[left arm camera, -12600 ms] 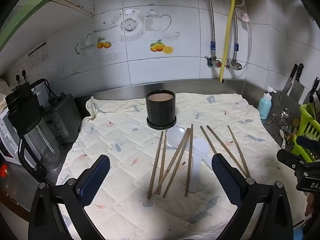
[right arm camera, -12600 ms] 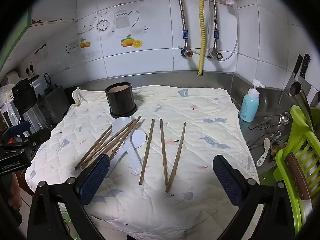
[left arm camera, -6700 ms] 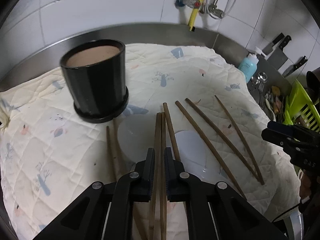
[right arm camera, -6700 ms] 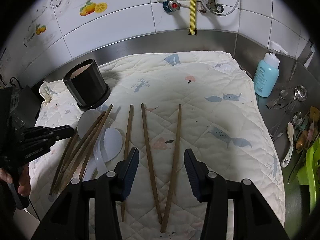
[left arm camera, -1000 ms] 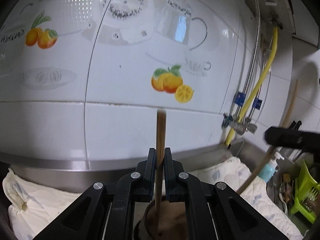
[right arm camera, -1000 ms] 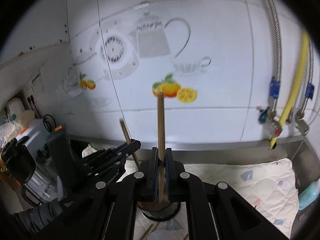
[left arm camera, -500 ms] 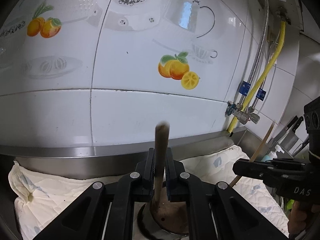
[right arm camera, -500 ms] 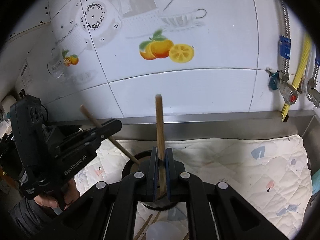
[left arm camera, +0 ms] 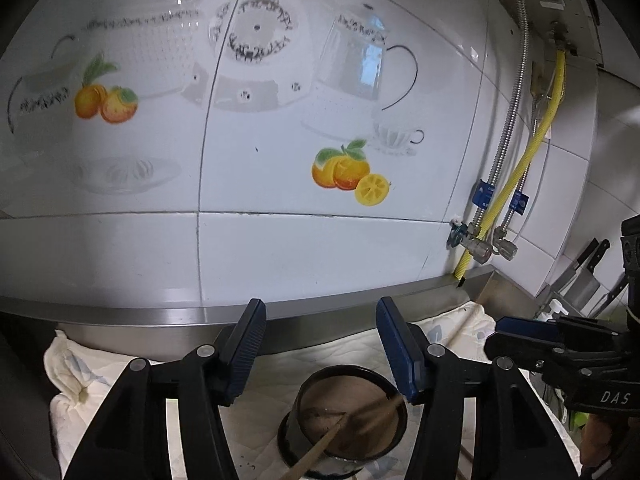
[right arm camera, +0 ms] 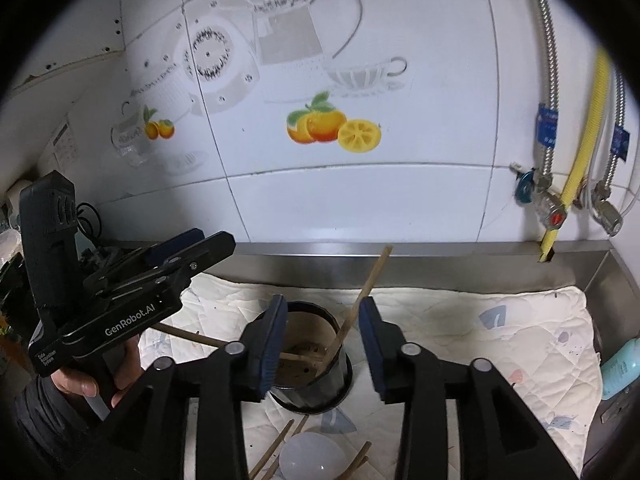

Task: Organize utensils
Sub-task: 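Lower both chopsticks into the black holder and open both tools, then withdraw both tools from the holder and move toward the remaining chopsticks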

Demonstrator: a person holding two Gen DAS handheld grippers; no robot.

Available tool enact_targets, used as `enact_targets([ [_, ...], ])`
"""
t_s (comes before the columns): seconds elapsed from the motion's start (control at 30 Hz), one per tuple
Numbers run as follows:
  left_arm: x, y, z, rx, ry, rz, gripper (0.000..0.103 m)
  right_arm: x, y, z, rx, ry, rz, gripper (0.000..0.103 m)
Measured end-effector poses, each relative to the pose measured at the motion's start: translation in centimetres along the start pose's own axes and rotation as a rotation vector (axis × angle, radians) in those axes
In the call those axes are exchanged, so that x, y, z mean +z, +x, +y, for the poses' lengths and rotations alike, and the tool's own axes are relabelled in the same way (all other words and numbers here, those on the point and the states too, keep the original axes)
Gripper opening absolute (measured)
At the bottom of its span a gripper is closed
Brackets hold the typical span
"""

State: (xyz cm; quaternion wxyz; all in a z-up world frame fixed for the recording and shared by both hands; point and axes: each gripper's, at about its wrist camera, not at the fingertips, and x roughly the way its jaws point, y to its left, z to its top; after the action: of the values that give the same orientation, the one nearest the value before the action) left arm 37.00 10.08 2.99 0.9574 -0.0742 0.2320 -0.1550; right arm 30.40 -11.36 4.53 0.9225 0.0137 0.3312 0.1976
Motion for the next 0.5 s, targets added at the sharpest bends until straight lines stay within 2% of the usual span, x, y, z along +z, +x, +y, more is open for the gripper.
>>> enact_targets([
  [0.27,0.1,-5.1,-1.2,0.057,0.049,-0.008,0.066,-1.4,-3.0,-0.5,0.015,-0.007,-0.012,0.044],
  [0.5,-1.9,-8.9,-2.2,0.064,0.048,0.048,0.067,-4.9,-4.6,-1.3,0.020,0.003,0.031,0.045],
])
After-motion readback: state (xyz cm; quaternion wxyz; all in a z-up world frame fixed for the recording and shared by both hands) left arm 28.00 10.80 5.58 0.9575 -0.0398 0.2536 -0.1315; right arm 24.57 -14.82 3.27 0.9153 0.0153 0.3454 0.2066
